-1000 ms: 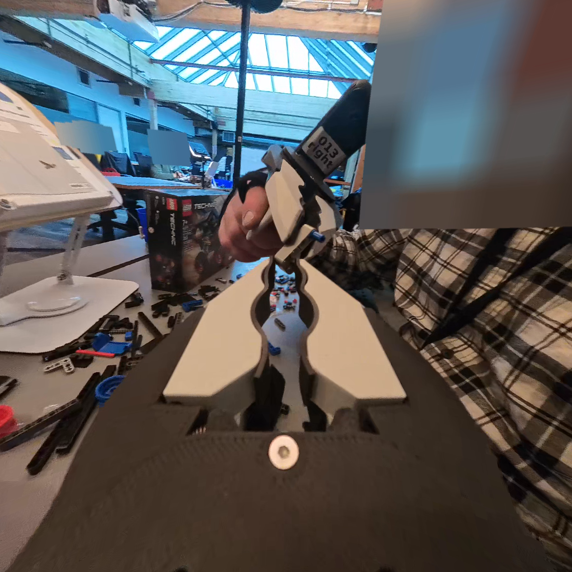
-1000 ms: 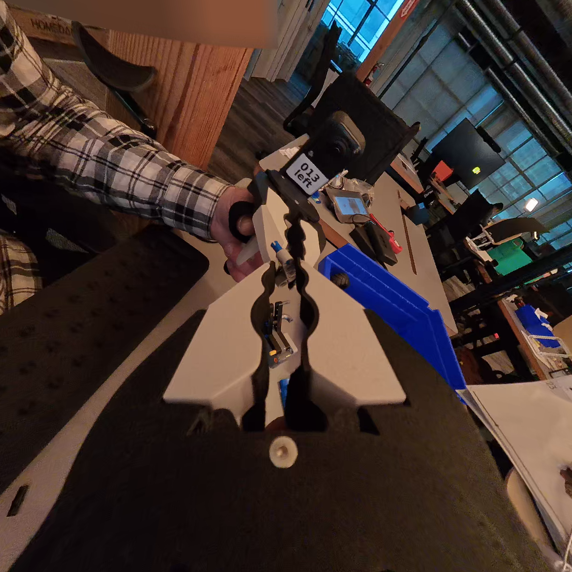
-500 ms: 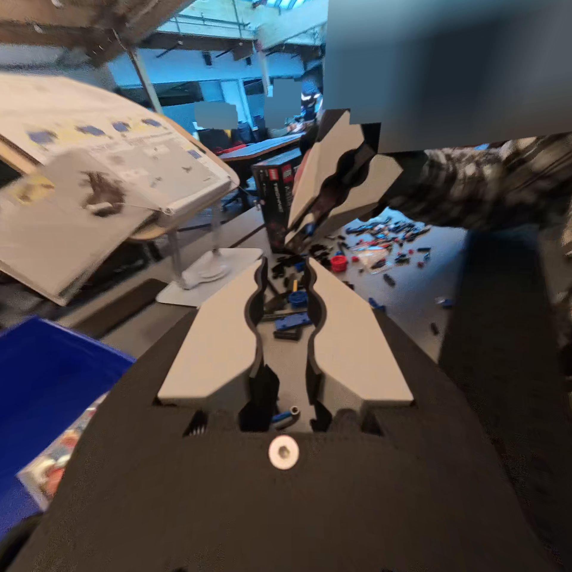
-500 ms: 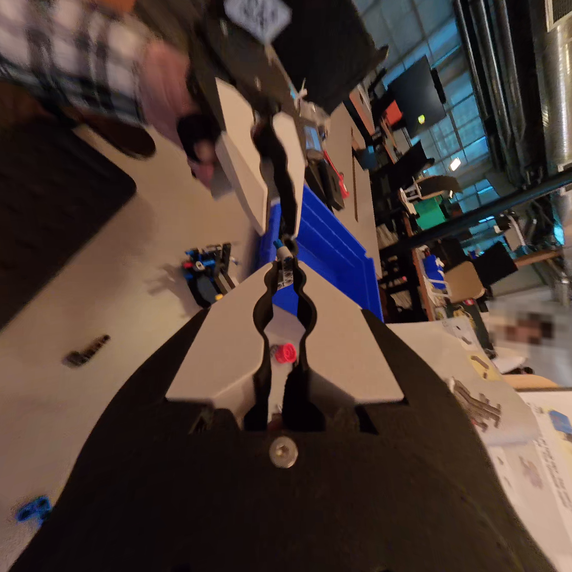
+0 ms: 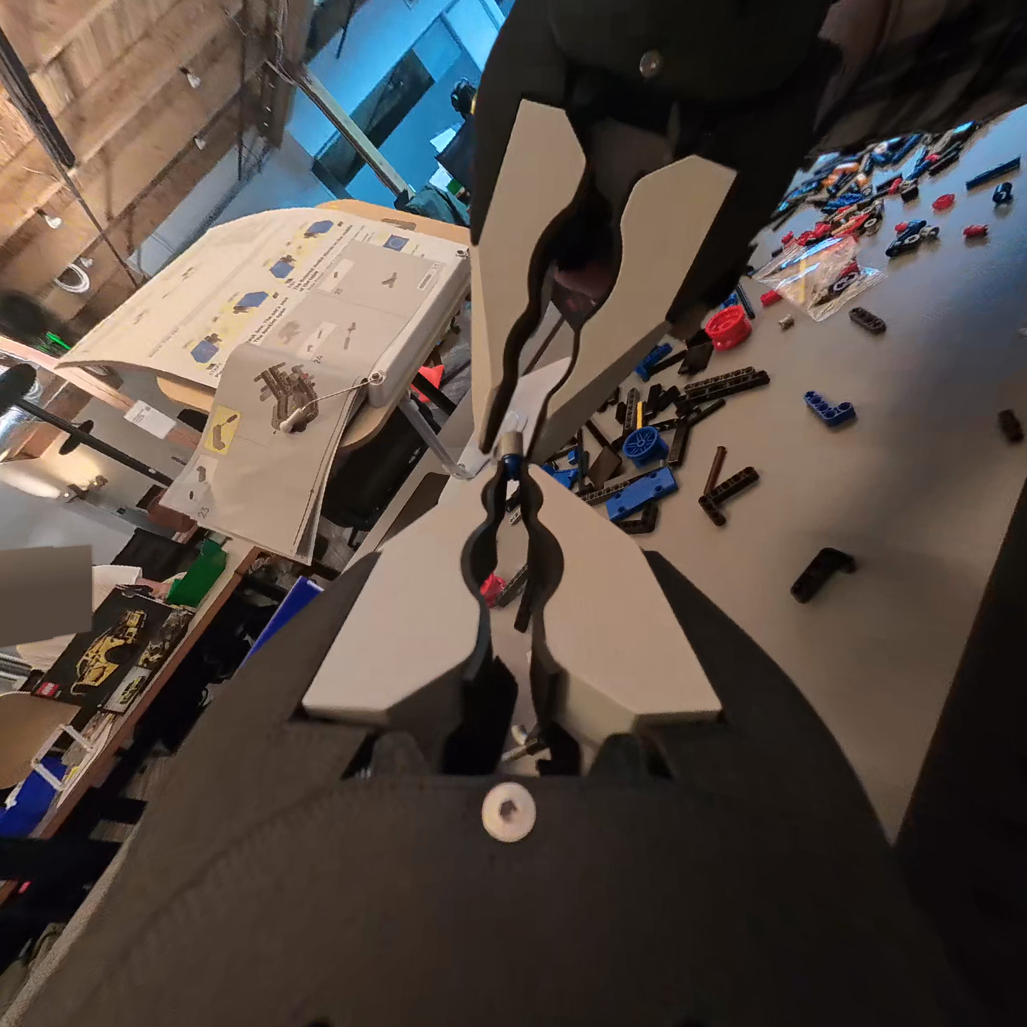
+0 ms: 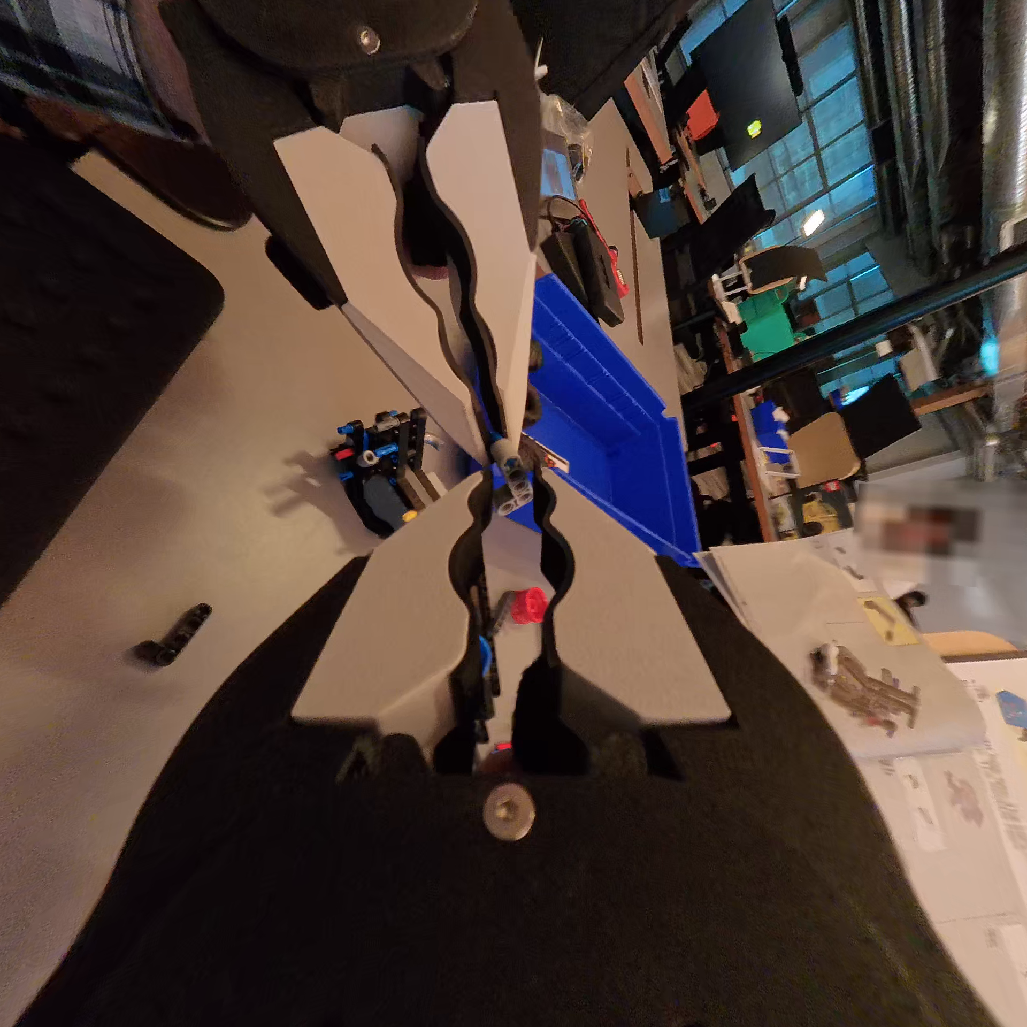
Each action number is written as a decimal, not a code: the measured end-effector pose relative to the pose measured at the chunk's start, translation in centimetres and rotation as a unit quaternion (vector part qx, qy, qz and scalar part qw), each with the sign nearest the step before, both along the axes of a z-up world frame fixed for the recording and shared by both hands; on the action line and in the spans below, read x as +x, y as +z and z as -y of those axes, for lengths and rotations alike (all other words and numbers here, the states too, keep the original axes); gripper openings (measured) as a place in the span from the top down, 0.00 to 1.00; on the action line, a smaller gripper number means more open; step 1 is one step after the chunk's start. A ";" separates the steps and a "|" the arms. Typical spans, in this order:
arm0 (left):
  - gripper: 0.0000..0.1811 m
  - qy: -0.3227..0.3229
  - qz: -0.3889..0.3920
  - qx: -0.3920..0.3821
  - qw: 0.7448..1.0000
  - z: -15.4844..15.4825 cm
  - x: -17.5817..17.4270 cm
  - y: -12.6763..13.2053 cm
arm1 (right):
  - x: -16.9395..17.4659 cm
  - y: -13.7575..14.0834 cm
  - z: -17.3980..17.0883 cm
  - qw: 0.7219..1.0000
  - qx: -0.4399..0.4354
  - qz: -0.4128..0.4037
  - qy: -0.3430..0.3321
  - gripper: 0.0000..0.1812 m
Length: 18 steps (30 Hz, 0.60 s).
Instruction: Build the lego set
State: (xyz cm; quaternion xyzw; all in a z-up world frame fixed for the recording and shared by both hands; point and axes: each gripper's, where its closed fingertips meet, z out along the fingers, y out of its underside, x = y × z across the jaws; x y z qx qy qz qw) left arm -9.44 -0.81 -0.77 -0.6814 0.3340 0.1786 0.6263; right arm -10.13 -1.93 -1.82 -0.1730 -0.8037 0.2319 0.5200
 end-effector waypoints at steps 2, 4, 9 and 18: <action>0.99 0.000 0.002 0.011 1.000 0.3 -0.2 0.1 | 0.3 -0.1 0.1 0.999 -0.050 0.020 0.007 0.91; 0.99 -0.011 0.003 0.014 1.000 0.7 -0.1 0.1 | 0.4 -0.5 -0.2 0.994 -0.094 0.046 0.005 0.89; 0.99 -0.034 -0.019 0.000 0.999 1.0 0.8 -0.5 | 0.6 -1.3 0.3 0.967 -0.224 0.117 0.037 0.92; 0.93 -0.004 -0.037 -0.041 0.998 0.6 -0.3 -2.6 | -0.2 -2.0 -0.4 0.953 -0.279 0.119 0.016 0.97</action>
